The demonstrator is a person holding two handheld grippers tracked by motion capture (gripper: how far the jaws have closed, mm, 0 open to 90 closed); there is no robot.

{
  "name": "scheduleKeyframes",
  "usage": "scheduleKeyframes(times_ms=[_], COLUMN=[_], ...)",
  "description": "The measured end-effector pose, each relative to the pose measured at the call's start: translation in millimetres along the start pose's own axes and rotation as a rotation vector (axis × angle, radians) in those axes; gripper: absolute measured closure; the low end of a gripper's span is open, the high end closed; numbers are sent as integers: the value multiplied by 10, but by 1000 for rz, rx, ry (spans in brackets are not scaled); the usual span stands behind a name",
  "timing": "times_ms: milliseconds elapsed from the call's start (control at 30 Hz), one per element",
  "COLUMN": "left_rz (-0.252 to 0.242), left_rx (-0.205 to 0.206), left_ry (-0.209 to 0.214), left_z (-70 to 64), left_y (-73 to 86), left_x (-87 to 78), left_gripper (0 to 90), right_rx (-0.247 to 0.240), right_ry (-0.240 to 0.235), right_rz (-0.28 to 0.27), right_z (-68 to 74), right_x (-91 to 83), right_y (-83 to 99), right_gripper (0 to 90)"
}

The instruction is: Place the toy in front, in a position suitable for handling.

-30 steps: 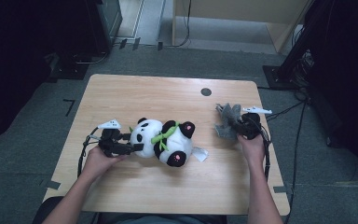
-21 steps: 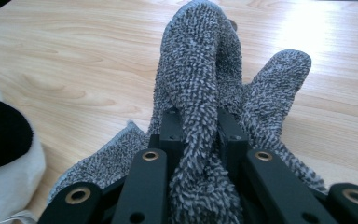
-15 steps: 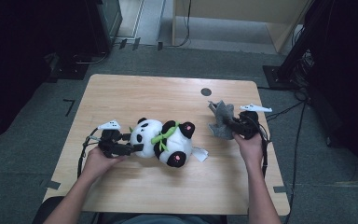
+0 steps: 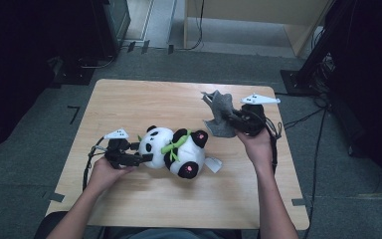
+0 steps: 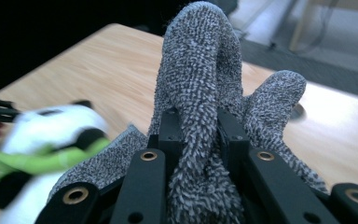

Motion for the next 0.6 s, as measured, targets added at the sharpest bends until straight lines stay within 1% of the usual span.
scheduleKeyframes(times_ms=[67, 100, 133, 233, 300, 500, 600], left_rz=[-4, -6, -9, -9, -9, -11, -13], left_rx=[1, 0, 0, 0, 2, -1, 3], left_ry=[-3, -4, -7, -15, -19, -25, -24], left_z=[-4, -5, -6, -9, -9, -15, -16], left_y=[3, 4, 4, 4, 2, 0, 4], left_x=[-2, -2, -3, -5, -6, -8, -12], left_gripper=[183, 183, 183, 183, 183, 187, 194], right_rx=[-29, -45, -58, -94, -120, -179, -218], right_ry=[-29, -47, -56, -114, -144, -234, -264], right_rz=[-10, -5, -5, -1, 3, 19, 14], right_z=[130, 216, 266, 484, 619, 1000, 1171], right_x=[13, 35, 52, 135, 199, 432, 573], right_y=[-86, -124, -145, -209, -241, -280, -254], right_gripper=[763, 760, 760, 759, 758, 756, 755])
Point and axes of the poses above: each handheld gripper's, and its own axes: x roughly forward along the jaws, y roughly out of its underside, z roughly to its left, the point moved 7 cm from there along x, roughly forward along the jaws, and after that the axes turned 4 degrees about x, right-handed, at the moved point
